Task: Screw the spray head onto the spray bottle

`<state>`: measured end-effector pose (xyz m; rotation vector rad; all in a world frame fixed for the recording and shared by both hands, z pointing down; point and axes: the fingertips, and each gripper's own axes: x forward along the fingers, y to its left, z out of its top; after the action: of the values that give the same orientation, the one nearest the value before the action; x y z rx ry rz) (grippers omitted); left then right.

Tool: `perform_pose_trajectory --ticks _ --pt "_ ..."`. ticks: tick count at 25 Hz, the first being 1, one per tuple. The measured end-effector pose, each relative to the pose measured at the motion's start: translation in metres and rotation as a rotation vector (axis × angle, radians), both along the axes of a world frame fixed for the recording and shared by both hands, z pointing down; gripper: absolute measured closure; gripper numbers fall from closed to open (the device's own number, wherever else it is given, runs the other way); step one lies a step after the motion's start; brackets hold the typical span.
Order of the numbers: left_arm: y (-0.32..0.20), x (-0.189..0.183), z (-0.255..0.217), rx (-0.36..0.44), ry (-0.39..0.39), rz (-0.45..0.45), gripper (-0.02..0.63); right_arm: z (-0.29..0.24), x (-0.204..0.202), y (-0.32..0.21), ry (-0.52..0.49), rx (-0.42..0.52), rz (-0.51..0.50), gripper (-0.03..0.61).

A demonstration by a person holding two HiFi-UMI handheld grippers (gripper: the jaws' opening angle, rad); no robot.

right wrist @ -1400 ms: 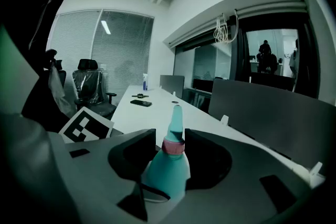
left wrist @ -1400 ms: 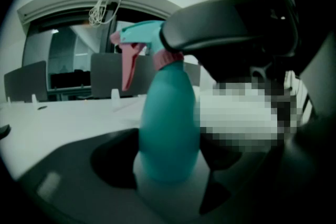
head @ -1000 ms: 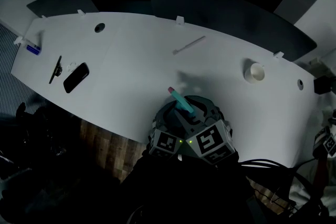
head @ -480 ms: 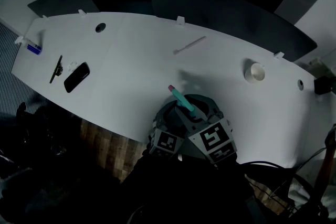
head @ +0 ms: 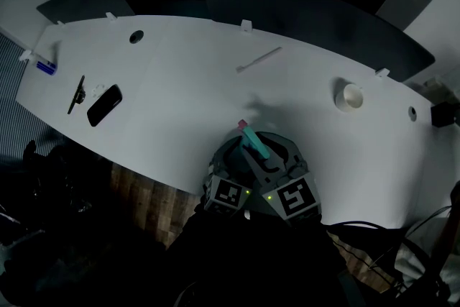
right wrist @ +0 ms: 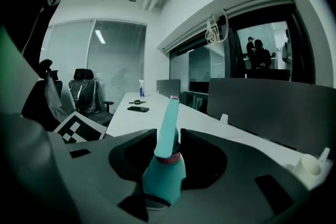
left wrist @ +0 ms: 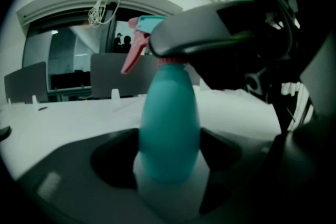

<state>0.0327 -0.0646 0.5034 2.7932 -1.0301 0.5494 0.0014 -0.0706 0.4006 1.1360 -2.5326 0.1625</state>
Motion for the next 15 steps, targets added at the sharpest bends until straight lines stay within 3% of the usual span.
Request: perform_pose_trajectory --ticks 3,7,15 --pt "-0.0002 -0.0007 -0.0005 0.0 0.002 -0.002 0.247 0.0004 -0.0026 -0.0008 0.036 -0.014 -0.022 0.434" --pt "0.0 0.0 -0.0003 0.002 -0.003 0.003 0.247 -0.0016 0.0009 0.0018 -0.043 0.059 0.003 0.434" --pt "0.0001 -0.0007 0.0001 -0.002 0.003 0.015 0.246 0.0004 -0.0007 0.0001 -0.032 0.037 -0.005 0.434"
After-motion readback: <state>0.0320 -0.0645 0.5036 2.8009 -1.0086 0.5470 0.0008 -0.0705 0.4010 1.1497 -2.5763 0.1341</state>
